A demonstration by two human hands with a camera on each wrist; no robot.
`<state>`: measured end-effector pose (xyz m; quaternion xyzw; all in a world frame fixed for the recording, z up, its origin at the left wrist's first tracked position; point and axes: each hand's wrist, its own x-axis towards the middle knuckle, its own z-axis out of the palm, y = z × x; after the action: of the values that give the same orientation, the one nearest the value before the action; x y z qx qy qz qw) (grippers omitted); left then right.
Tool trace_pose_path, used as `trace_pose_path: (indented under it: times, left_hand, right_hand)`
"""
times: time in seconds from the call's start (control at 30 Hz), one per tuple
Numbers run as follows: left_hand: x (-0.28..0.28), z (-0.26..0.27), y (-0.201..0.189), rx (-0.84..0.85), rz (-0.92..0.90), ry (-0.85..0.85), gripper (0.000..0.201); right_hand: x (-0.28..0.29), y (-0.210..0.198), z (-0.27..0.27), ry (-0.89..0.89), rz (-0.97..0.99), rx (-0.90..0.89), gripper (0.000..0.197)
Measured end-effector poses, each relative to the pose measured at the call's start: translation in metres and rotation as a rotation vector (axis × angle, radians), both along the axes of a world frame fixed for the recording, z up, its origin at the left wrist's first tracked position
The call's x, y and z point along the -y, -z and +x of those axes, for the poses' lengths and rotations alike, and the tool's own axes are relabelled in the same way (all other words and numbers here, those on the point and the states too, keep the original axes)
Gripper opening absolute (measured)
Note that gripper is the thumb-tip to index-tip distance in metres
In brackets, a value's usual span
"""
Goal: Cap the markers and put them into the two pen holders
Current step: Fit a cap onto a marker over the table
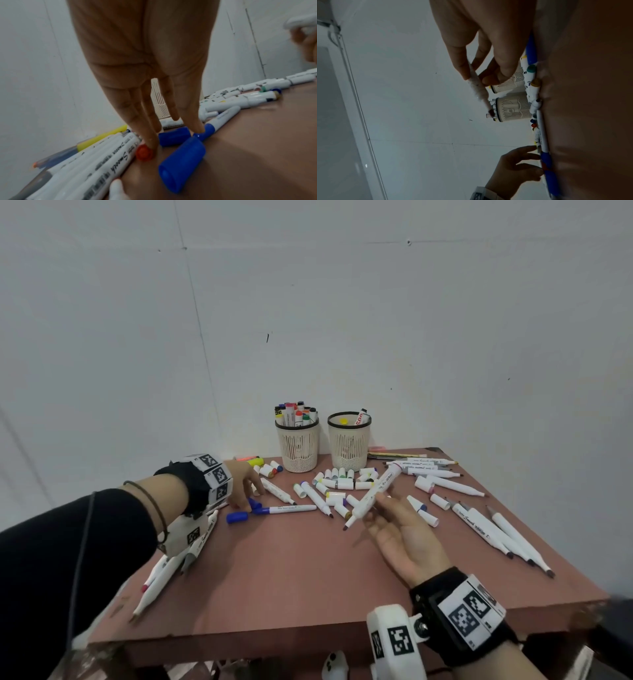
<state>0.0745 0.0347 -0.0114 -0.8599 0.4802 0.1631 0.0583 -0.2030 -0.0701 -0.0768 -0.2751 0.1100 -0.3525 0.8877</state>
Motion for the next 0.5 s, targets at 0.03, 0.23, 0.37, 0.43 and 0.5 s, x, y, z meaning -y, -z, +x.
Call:
trace_pose_path:
  times: [0.03,0.23,0.37,0.43,0.5]
  left_hand:
    - [0.0,0.0,0.001,-0.008,0.004,-0.007,0.048]
    - [0.005,-0.001,0.005,-0.004,0.011,-0.013,0.039]
    - [0.01,-0.004,0.006,0.035,0.015,0.01,0.035]
    - [0.012,-0.004,0.007,0.053,0.002,0.007,0.033]
    - [0.013,-0.004,0.005,0.057,-0.03,0.002,0.031]
  right_hand:
    - [0.0,0.0,0.0,-0.001,-0.021,-0.002,0.023]
    - [0.001,0.003,0.001,-0.013,-0.102,-0.05,0.037]
    - [0.002,0.005,0.002,-0.005,-0.107,-0.055,0.037]
    - [0.002,0.003,0.001,-0.004,-0.099,-0.052,0.035]
    - [0.002,0.003,0.0,-0.001,-0.092,-0.04,0.034]
